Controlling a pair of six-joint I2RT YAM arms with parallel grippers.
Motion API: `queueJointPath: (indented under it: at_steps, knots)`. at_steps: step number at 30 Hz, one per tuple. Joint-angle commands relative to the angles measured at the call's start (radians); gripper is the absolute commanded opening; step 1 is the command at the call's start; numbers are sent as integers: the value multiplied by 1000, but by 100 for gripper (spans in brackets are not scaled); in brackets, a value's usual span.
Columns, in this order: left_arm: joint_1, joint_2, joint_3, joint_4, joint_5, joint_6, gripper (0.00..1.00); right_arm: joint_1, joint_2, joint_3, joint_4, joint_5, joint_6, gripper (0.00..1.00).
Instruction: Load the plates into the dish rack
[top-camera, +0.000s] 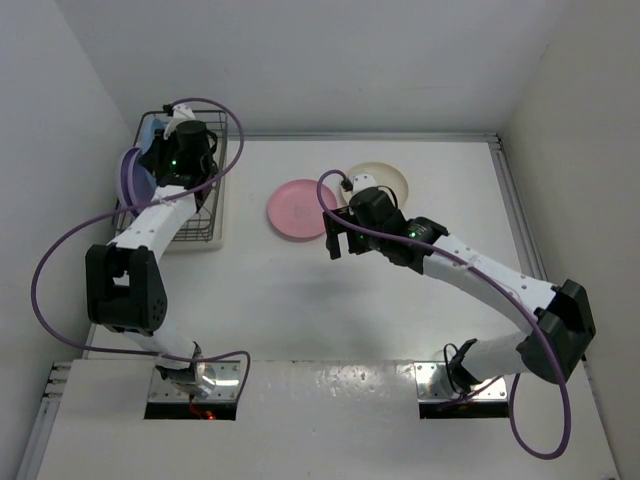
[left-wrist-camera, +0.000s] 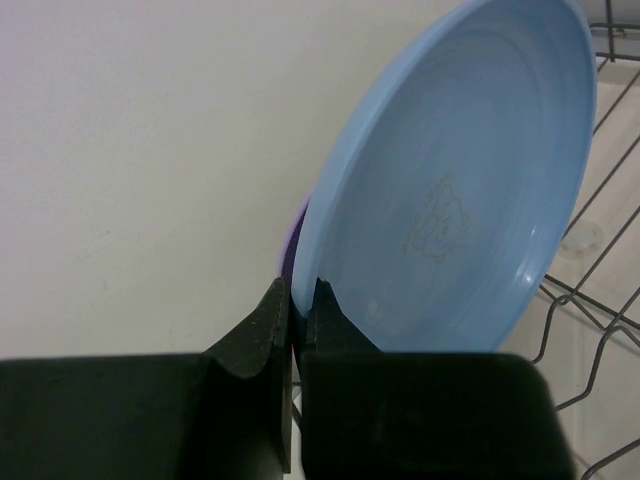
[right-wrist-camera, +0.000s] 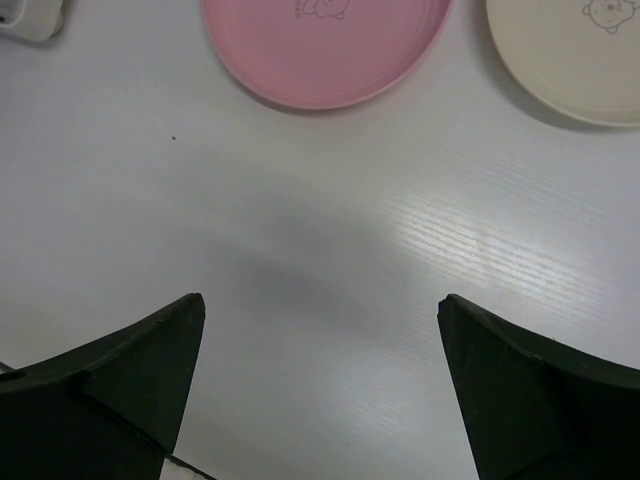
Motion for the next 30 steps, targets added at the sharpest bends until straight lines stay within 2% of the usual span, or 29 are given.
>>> queueJointPath:
  at_steps: [1,12,16,22,30]
  knots:
    - [17,-25,-50,49,1,104,0,-3,-1,44,12,1,-6,100]
    - [-2,-56,13,83,15,298,0,-5,4,39,19,-10,-29,100]
    - [-23,-65,67,-22,38,263,0,-11,7,39,16,-19,-29,100]
    - [-23,-74,90,-22,29,271,0,-17,4,42,15,-19,-35,100]
    - [-3,-74,30,86,-3,325,0,-26,-16,19,18,-19,-32,100]
